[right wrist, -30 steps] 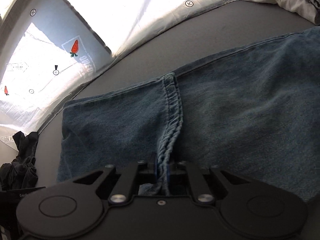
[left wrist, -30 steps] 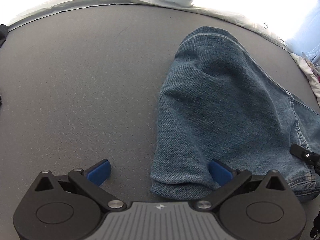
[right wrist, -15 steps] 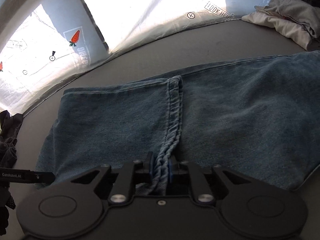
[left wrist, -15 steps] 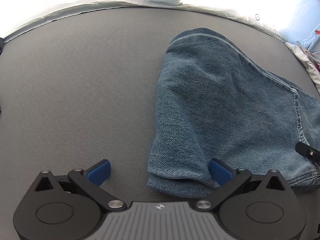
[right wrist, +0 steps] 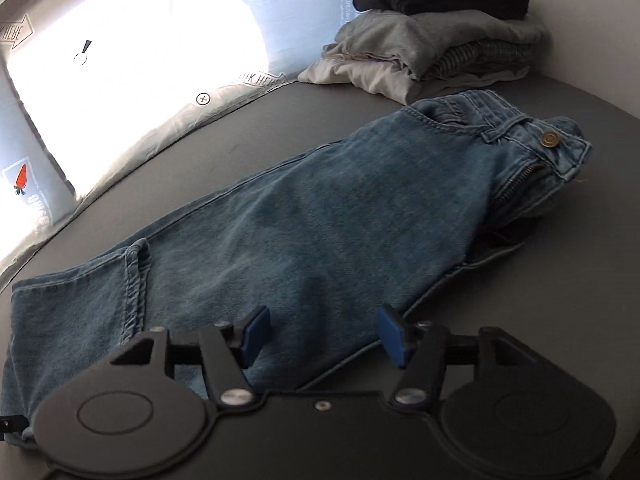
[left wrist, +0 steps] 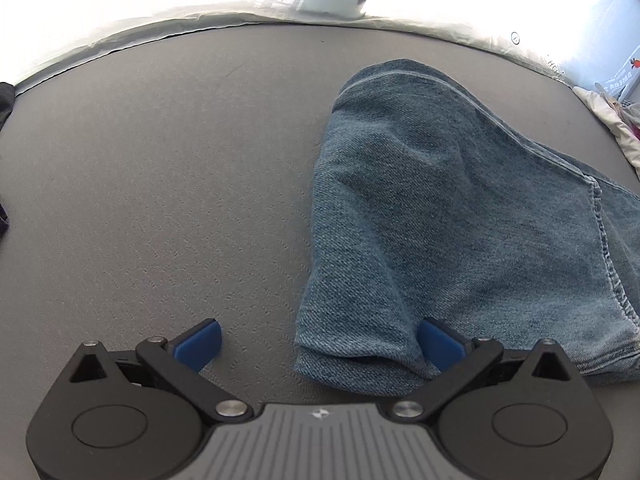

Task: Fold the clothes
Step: 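Open the right gripper to release the hem, then grasp the jeans waistband by the brass button with the right gripper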

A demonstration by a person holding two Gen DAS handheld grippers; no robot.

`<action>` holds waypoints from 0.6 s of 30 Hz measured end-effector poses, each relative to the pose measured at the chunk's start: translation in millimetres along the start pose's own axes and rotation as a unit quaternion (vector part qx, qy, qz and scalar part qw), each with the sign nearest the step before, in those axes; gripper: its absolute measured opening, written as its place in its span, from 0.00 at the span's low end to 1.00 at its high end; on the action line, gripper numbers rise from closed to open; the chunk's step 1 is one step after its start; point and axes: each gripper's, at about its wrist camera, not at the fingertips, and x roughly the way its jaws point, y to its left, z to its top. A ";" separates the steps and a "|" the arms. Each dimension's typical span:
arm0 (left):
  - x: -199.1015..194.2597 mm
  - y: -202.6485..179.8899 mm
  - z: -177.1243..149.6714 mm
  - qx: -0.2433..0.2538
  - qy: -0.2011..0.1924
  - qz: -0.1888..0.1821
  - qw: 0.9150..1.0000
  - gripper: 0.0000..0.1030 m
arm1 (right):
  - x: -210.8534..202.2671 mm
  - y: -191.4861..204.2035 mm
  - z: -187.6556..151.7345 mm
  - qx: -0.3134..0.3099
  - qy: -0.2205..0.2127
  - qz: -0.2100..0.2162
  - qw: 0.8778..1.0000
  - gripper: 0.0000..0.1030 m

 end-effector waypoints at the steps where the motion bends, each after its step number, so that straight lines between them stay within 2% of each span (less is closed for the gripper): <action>1: -0.2 -0.1 -0.6 -0.002 -0.002 0.001 1.000 1.00 | -3.1 -15.3 0.8 0.027 -0.001 -0.004 1.000 0.66; 2: 0.2 -0.8 -0.9 -0.004 -0.003 0.003 1.000 1.00 | -4.7 -27.9 2.1 0.055 0.001 -0.021 0.998 0.75; 3: -0.2 -0.9 -1.5 -0.005 -0.004 0.004 1.000 1.00 | -5.7 -37.7 3.2 0.077 0.002 -0.028 0.997 0.75; 5: -0.9 -1.2 -2.4 -0.007 -0.006 0.006 1.000 1.00 | -9.8 -65.7 5.7 0.128 -0.008 -0.008 0.992 0.76; 10: -0.2 -1.2 0.6 -0.009 0.001 0.007 1.000 1.00 | -4.6 -104.9 31.1 0.196 -0.043 -0.041 0.979 0.83; 12: 0.0 -0.2 2.3 -0.008 0.007 0.006 1.000 1.00 | 4.6 -119.4 42.2 0.231 -0.060 -0.038 0.970 0.85; 16: 1.0 1.6 3.7 -0.009 0.008 0.003 1.000 1.00 | 28.9 -130.2 64.7 0.253 -0.078 -0.038 0.964 0.87; 18: 0.2 1.8 1.4 -0.009 0.002 0.003 1.000 1.00 | 39.9 -129.8 74.2 0.251 -0.083 -0.040 0.964 0.93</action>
